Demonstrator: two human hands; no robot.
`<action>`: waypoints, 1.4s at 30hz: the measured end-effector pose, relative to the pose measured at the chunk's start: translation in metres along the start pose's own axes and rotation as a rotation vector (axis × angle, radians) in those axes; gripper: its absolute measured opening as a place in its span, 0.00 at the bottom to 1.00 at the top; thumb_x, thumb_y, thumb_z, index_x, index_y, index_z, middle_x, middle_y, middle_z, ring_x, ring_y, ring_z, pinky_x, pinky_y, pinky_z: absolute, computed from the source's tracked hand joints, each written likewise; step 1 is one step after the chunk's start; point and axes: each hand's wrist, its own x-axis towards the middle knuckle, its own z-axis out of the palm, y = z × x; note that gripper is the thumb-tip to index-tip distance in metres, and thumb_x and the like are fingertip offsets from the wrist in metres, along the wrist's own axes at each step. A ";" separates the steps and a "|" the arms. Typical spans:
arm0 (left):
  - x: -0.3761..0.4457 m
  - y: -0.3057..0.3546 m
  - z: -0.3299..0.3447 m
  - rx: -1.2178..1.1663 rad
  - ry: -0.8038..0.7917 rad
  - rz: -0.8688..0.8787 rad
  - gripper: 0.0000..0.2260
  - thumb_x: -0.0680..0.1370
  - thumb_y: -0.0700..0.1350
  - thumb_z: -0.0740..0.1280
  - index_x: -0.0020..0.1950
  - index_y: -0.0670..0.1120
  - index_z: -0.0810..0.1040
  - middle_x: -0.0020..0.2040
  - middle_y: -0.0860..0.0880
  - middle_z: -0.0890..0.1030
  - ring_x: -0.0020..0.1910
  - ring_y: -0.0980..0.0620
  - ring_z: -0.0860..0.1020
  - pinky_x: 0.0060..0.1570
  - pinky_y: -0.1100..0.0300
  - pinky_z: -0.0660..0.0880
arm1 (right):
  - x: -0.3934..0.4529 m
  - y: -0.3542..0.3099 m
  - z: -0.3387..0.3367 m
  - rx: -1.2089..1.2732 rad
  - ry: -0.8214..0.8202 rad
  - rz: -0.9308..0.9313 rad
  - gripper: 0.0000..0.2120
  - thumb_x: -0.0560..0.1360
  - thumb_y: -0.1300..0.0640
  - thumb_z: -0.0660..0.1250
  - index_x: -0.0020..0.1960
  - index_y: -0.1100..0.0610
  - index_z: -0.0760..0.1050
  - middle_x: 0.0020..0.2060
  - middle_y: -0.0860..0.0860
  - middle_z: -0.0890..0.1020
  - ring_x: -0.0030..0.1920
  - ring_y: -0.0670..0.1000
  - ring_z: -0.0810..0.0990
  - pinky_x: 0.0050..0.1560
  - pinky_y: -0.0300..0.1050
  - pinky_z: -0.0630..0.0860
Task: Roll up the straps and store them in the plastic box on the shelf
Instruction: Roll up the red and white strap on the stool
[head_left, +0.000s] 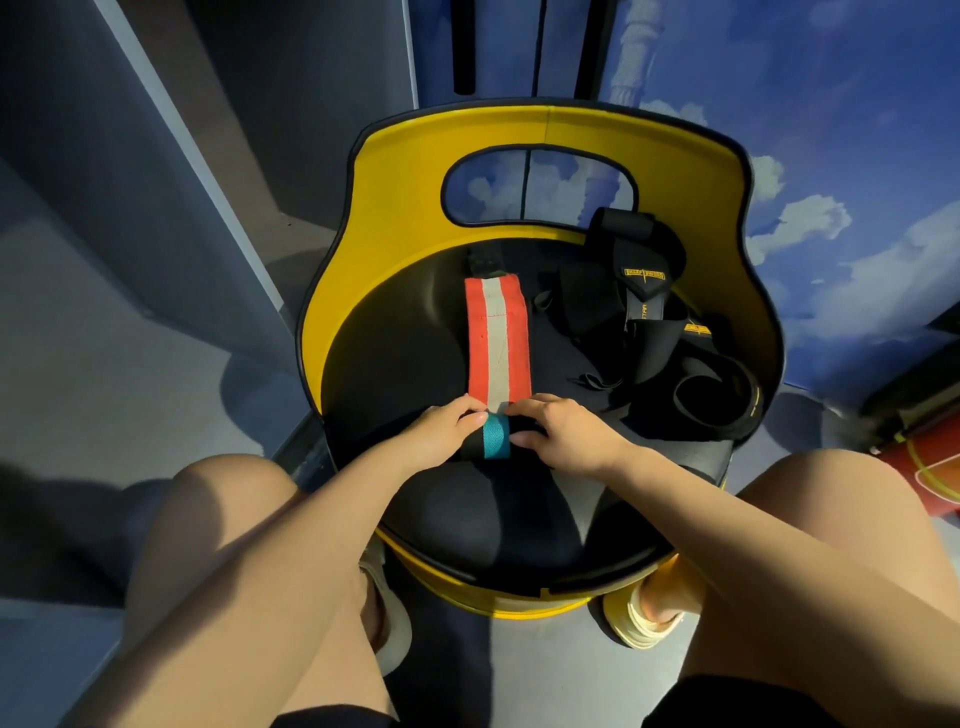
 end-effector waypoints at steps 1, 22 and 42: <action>0.002 -0.001 0.001 -0.024 0.007 -0.003 0.16 0.82 0.51 0.53 0.68 0.51 0.68 0.69 0.48 0.69 0.67 0.50 0.68 0.61 0.58 0.65 | 0.002 0.001 -0.001 0.023 -0.008 0.014 0.21 0.78 0.54 0.63 0.70 0.54 0.67 0.67 0.52 0.72 0.68 0.52 0.69 0.69 0.45 0.65; 0.012 0.000 -0.006 0.110 0.109 0.178 0.19 0.72 0.52 0.71 0.60 0.54 0.71 0.59 0.54 0.71 0.57 0.56 0.70 0.51 0.63 0.68 | 0.022 0.022 -0.003 0.175 0.138 0.035 0.14 0.77 0.56 0.64 0.62 0.55 0.76 0.55 0.52 0.77 0.58 0.50 0.75 0.60 0.38 0.67; 0.013 0.010 0.000 -0.129 0.083 0.028 0.19 0.76 0.52 0.66 0.66 0.52 0.71 0.66 0.52 0.65 0.61 0.58 0.64 0.56 0.64 0.62 | 0.010 0.035 -0.002 0.199 0.096 -0.116 0.30 0.68 0.52 0.75 0.68 0.54 0.70 0.61 0.48 0.73 0.63 0.45 0.72 0.67 0.37 0.66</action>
